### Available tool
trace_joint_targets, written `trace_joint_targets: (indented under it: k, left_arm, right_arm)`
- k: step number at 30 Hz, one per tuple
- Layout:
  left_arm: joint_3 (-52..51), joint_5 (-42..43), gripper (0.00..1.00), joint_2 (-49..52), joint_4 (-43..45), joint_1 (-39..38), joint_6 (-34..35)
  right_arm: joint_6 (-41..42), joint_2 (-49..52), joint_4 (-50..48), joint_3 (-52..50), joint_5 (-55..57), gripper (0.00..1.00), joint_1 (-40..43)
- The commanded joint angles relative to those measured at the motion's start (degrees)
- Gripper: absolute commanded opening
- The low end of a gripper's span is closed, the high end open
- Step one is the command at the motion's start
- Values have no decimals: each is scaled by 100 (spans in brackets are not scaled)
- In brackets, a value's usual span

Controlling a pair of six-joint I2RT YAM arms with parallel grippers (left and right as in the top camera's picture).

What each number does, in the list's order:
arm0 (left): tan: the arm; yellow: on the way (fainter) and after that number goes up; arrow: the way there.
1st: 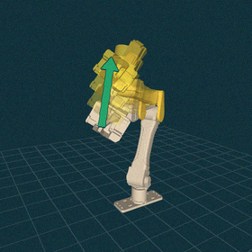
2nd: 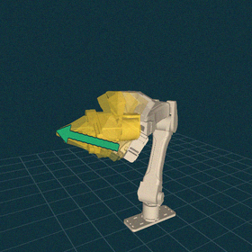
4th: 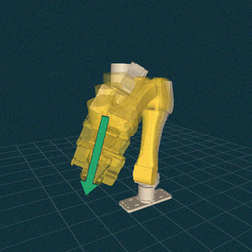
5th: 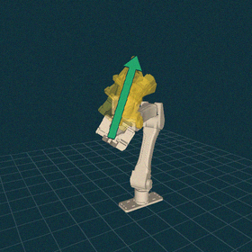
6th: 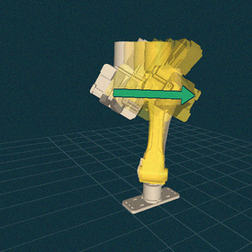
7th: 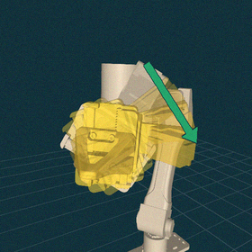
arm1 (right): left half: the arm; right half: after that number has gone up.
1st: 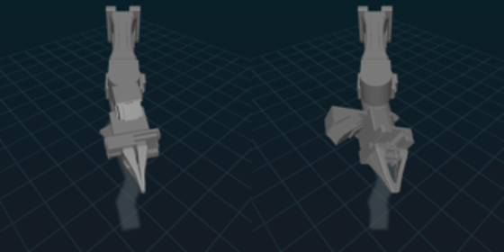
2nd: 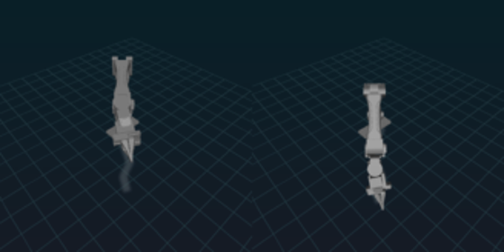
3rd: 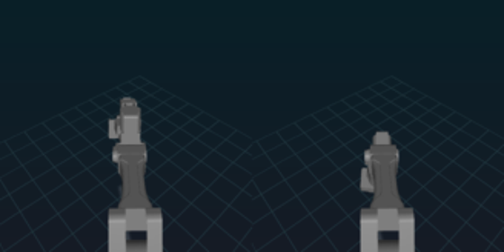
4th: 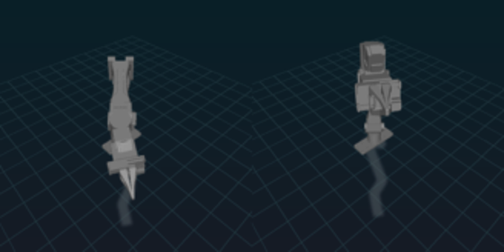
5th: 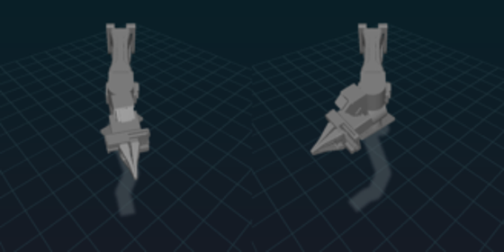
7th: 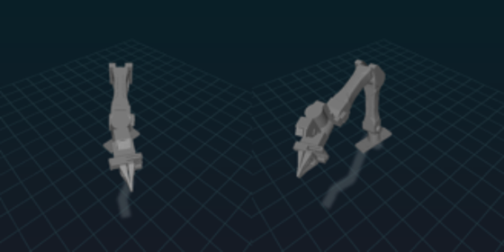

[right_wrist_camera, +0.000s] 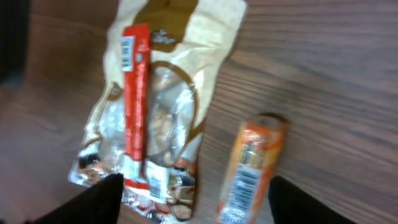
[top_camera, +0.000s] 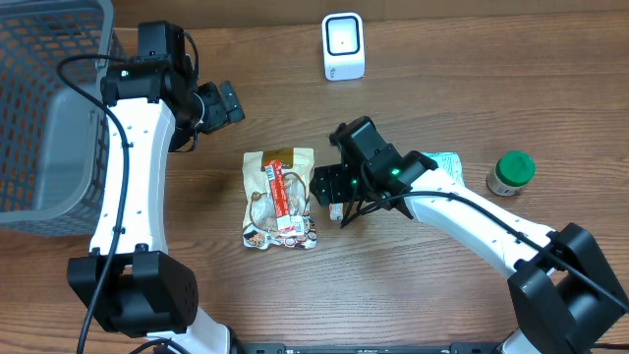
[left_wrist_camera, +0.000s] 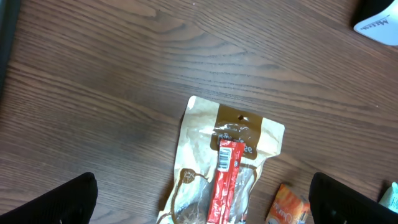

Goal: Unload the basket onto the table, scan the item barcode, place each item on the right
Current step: 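Move the right gripper left to the small orange pack, then grasp the small orange pack with the right gripper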

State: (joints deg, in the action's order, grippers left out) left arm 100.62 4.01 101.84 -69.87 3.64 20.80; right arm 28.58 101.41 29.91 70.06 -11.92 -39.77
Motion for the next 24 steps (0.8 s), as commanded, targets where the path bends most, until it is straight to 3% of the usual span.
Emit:
trace_joint_targets:
  k: [1,11,24]
  left_arm:
    - [74,-15,100,-120,2,-31,-68]
    - [74,-13,100,-120,2,-31,-68]
    - [74,-15,100,-120,2,-31,-68]
  right_arm:
    - [632,-17,15,39,763,72,-59]
    - [896,234,-9,39,2660,57,-848]
    - [896,481,-31,39,2861,57,-1010]
